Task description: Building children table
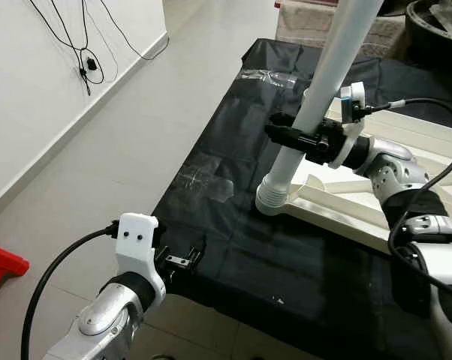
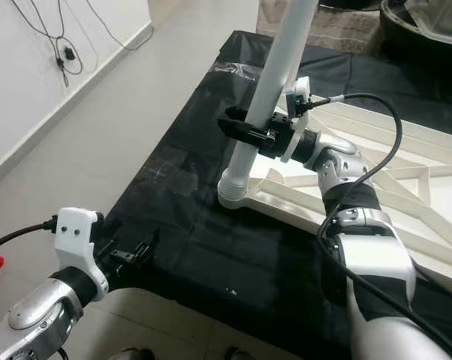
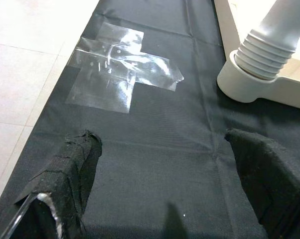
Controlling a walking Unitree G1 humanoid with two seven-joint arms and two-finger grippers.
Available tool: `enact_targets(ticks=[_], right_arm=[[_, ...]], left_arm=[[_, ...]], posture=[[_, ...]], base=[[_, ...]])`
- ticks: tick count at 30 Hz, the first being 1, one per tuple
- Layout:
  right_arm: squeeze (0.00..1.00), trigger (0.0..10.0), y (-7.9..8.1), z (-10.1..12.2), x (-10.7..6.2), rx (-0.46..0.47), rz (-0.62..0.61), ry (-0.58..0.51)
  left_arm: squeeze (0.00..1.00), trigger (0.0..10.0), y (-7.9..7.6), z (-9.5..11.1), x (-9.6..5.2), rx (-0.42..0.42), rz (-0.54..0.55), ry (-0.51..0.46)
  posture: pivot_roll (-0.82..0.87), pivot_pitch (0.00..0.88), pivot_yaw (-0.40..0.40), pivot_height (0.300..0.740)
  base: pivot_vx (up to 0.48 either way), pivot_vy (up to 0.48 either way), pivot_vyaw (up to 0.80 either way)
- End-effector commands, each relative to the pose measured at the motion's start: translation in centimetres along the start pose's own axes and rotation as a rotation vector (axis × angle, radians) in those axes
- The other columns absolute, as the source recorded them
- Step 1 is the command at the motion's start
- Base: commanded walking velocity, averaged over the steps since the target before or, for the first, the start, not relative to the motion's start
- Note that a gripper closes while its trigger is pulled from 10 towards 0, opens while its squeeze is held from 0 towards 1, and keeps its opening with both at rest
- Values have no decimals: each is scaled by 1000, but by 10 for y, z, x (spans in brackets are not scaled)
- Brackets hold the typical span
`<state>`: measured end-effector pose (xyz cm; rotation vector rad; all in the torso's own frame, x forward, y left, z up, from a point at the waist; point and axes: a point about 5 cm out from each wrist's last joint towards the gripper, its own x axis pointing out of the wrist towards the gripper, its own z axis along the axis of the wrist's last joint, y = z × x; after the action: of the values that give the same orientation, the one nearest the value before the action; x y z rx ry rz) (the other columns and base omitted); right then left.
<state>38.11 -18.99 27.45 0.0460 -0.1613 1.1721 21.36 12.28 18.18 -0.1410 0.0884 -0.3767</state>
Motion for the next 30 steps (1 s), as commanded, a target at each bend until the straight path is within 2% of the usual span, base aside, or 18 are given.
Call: enact_targets(ticks=[1, 6, 8, 12, 14, 20, 24, 29, 30], right_arm=[[0, 10000, 2, -21, -4, 33, 0, 98], [0, 10000, 2, -22, -2, -5, -2, 122], [0, 10000, 5, -24, 2, -45, 33, 157], [0, 10000, 8, -25, 7, -68, 72, 171], [0, 10000, 15, -25, 16, -90, 143, 167], [0, 10000, 23, -28, 27, -97, 202, 161], [0, 10000, 23, -33, 30, -83, 181, 161], [0, 10000, 22, -44, 34, -61, 99, 149], [0, 10000, 22, -49, 36, -64, 46, 141]], left_arm=[[0, 10000, -1, -2, -3, -1, -1, 20], [0, 10000, -1, -3, -3, 0, -1, 21], [0, 10000, -1, -2, -3, -1, -1, 20], [0, 10000, -1, -2, -3, -1, -1, 19], [0, 10000, -1, -3, -3, -2, -1, 21], [0, 10000, -2, -4, -3, -2, -2, 21], [0, 10000, -2, -4, -3, -2, -2, 20], [0, 10000, -3, -3, -2, -1, -2, 16], [0, 10000, -2, -3, -2, 0, -3, 14]], posture=[[184, 257, -31, 740], [182, 256, -32, 740], [182, 256, -32, 740], [182, 252, -33, 740], [181, 248, -32, 740], [180, 242, -34, 740], [181, 235, -36, 740], [180, 227, -38, 740], [180, 223, -38, 740]], base=[[0, 0, 0], [0, 0, 0], [0, 0, 0], [0, 0, 0], [0, 0, 0], [0, 0, 0], [0, 0, 0], [0, 0, 0], [0, 0, 0]])
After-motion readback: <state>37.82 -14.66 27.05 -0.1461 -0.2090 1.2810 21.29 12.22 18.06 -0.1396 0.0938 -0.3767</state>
